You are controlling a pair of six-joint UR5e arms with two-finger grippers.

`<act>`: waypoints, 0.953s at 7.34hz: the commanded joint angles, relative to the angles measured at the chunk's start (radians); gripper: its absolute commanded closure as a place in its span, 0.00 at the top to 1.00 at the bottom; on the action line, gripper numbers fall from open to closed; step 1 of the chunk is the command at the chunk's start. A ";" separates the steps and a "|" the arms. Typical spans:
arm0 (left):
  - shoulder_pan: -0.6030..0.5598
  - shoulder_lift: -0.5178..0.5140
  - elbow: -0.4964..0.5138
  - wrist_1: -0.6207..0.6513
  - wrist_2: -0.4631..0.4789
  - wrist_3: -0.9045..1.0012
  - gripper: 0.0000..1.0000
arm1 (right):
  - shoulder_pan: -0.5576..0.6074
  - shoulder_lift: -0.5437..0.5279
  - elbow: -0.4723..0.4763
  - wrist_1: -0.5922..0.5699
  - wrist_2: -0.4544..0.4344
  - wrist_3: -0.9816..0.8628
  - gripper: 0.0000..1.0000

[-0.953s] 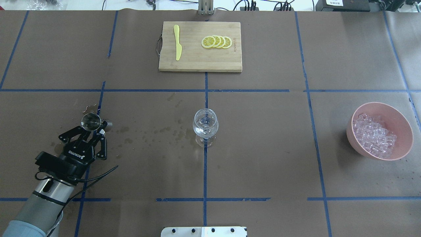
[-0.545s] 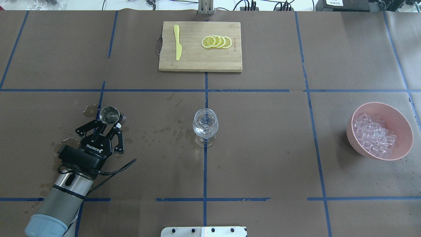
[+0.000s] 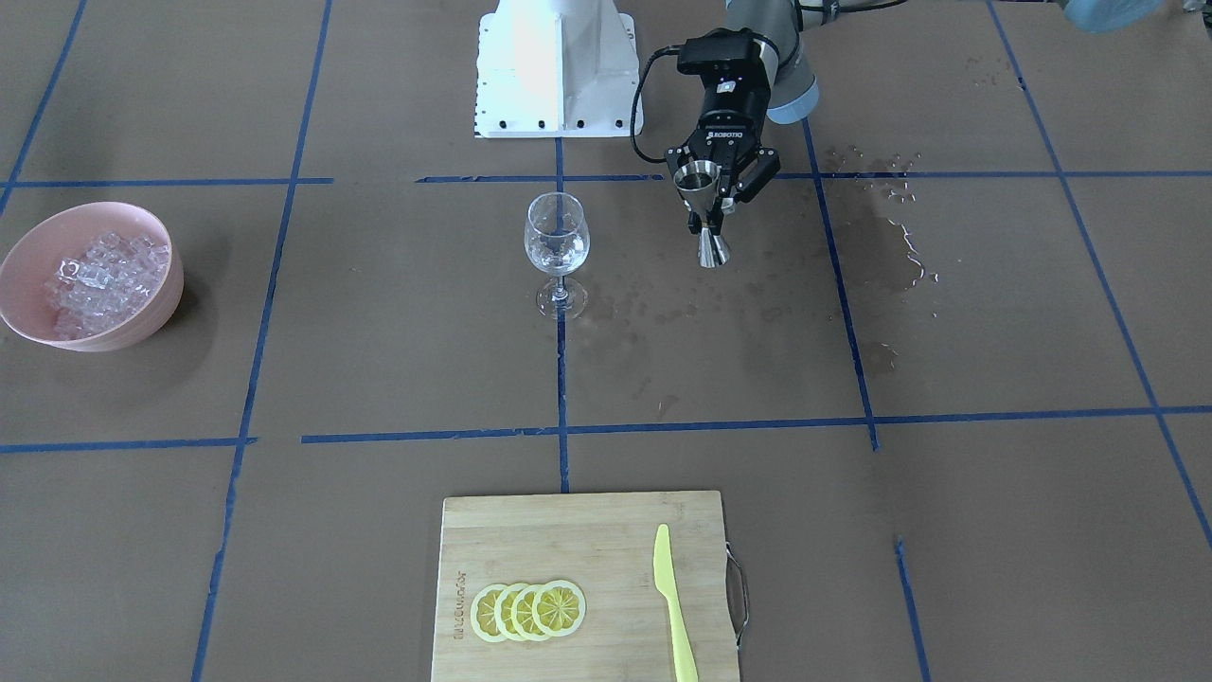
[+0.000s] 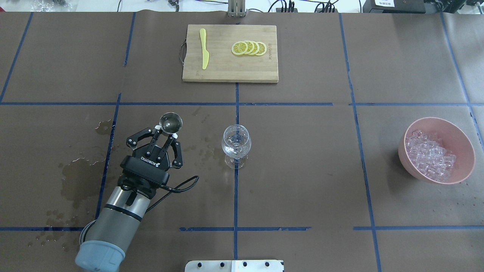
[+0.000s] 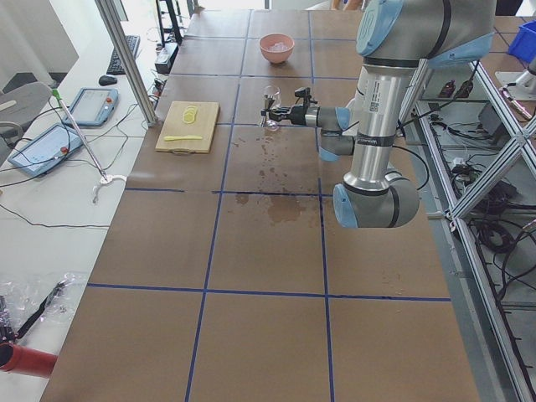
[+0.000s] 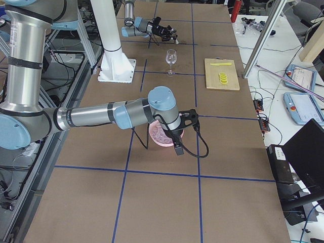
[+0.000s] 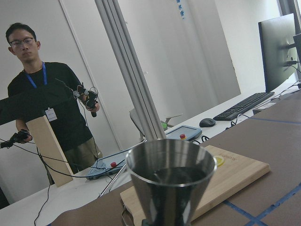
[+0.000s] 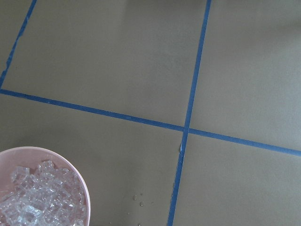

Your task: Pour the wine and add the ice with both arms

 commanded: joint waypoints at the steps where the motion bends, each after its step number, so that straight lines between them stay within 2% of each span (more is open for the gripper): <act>1: 0.012 -0.087 0.000 0.168 0.000 0.002 0.00 | 0.000 -0.008 0.003 0.001 0.001 0.000 1.00; 2: 0.018 -0.132 0.000 0.298 0.000 0.002 0.00 | 0.000 -0.010 0.003 -0.001 0.001 0.000 1.00; 5: 0.023 -0.169 0.001 0.365 0.001 0.069 0.00 | 0.000 -0.013 0.001 -0.001 0.001 0.002 1.00; 7: 0.021 -0.186 0.001 0.403 0.005 0.249 0.00 | 0.000 -0.016 0.001 -0.001 0.001 0.000 1.00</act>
